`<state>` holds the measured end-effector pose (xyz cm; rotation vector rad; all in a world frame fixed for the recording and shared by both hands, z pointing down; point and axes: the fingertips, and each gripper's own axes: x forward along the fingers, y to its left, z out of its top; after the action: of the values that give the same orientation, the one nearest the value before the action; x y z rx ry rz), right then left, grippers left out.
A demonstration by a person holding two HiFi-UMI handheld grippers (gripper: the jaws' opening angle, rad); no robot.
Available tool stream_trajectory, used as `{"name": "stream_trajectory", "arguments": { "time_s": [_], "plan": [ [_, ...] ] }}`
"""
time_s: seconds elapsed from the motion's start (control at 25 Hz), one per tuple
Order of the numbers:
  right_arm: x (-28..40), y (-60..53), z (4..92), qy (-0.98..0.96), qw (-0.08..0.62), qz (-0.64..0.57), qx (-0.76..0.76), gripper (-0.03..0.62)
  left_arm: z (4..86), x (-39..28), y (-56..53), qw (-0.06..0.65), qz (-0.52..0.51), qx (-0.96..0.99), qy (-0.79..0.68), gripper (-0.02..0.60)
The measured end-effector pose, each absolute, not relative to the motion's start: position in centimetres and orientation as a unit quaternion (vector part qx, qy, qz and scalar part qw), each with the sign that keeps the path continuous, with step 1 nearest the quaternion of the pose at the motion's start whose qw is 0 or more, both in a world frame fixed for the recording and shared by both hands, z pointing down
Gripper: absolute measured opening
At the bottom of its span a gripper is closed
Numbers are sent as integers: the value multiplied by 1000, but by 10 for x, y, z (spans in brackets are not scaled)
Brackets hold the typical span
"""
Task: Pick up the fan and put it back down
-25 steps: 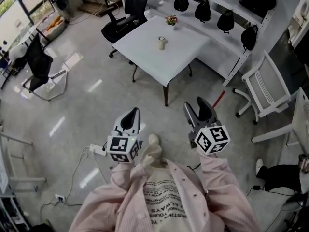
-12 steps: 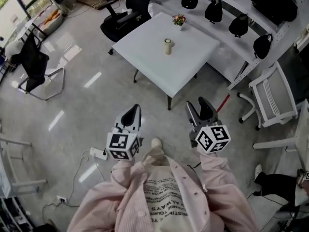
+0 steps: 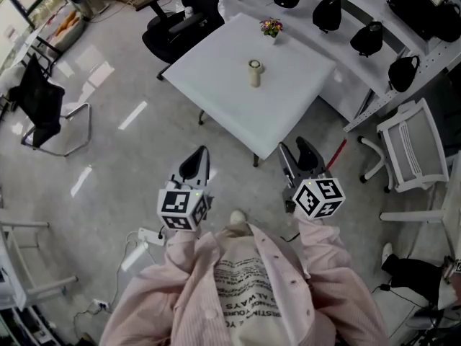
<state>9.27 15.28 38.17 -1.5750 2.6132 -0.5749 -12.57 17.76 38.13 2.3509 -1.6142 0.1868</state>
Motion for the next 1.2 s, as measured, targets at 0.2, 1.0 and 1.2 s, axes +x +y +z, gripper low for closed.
{"name": "stream_trajectory", "arguments": {
  "time_s": [0.2, 1.0, 1.2],
  "plan": [
    [84, 121, 385, 836, 20, -190, -514, 216, 384, -136, 145, 140, 64, 819, -552, 2],
    [69, 34, 418, 831, 6, -222, -510, 216, 405, -144, 61, 157, 65, 821, -545, 2],
    [65, -10, 422, 833, -6, -232, -503, 216, 406, -143, 16, 159, 70, 824, -540, 2]
  ]
}}
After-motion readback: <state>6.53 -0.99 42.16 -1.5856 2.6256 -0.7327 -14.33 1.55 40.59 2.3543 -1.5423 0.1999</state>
